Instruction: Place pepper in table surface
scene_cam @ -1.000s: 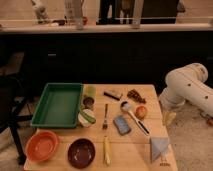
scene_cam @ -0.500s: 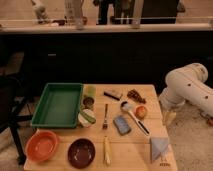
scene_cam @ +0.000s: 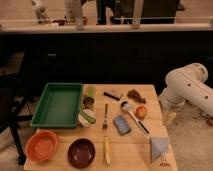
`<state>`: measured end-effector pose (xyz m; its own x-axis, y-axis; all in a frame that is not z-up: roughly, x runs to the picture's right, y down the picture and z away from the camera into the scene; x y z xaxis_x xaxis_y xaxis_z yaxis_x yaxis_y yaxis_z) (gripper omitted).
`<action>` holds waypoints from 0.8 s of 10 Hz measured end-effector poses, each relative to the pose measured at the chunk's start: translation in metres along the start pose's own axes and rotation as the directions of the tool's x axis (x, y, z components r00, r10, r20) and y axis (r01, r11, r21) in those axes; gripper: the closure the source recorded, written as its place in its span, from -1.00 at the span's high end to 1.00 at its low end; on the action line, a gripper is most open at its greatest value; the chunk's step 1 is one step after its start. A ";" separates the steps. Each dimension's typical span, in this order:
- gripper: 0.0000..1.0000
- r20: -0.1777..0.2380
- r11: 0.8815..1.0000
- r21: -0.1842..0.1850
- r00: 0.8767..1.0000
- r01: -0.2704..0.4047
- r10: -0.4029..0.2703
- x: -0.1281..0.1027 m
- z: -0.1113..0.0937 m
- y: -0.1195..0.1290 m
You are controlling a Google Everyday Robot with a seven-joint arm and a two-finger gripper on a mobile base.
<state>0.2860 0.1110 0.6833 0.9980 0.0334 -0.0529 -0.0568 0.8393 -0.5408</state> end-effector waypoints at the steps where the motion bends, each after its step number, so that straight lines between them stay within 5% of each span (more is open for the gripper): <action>1: 0.60 0.000 1.000 0.000 1.000 0.000 0.000 0.000 0.000 0.000; 5: 0.60 0.013 1.000 0.016 1.000 -0.026 0.026 -0.004 -0.002 -0.003; 7: 0.60 0.048 0.996 0.022 0.995 -0.088 0.087 -0.029 -0.004 -0.010; 8: 0.60 0.093 0.986 0.012 0.982 -0.167 0.166 -0.051 -0.006 -0.015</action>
<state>0.2357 0.0932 0.6887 0.9729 0.2225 -0.0630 -0.2227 0.8282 -0.5144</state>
